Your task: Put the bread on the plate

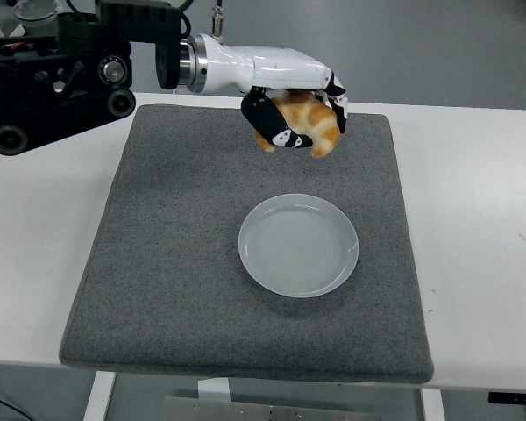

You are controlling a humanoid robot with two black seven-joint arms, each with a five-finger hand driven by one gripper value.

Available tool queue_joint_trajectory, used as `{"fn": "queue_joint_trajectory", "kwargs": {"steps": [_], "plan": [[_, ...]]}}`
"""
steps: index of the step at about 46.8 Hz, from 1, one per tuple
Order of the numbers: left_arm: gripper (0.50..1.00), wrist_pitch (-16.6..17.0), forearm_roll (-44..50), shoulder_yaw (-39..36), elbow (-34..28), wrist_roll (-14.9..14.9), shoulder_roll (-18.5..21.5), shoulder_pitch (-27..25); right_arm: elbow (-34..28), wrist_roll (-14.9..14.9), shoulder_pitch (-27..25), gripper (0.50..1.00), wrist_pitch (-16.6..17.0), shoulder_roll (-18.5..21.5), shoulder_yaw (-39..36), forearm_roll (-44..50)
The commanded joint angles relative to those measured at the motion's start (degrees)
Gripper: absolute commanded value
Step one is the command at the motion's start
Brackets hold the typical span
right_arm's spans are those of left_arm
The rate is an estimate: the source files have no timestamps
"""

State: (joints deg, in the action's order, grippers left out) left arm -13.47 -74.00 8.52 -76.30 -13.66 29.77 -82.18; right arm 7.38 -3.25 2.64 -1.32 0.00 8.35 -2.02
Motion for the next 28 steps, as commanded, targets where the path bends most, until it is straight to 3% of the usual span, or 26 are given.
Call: {"fn": "queue_joint_trajectory", "kwargs": {"steps": [1,11,21,28], "plan": [[0.5,1.42,-2.28,-0.08,0.1,-0.06,-0.42,1.05,0.0,0.0,0.0,0.93,0.0,0.0,0.0,0.0],[0.5,4.5,-5.79,-1.92,0.8,-0.06,-1.91,4.39,0.0,0.0,0.0,0.93,0.0,0.0,0.0,0.0],[0.5,11.62,-10.02,-4.56,1.95,-0.14,-4.37,8.96,0.0,0.0,0.0,0.932,0.0,0.0,0.0,0.0],[0.5,12.5,-12.04,-5.88,2.56,-0.14,-5.78,11.07,0.0,0.0,0.0,0.93,0.0,0.0,0.0,0.0]]}}
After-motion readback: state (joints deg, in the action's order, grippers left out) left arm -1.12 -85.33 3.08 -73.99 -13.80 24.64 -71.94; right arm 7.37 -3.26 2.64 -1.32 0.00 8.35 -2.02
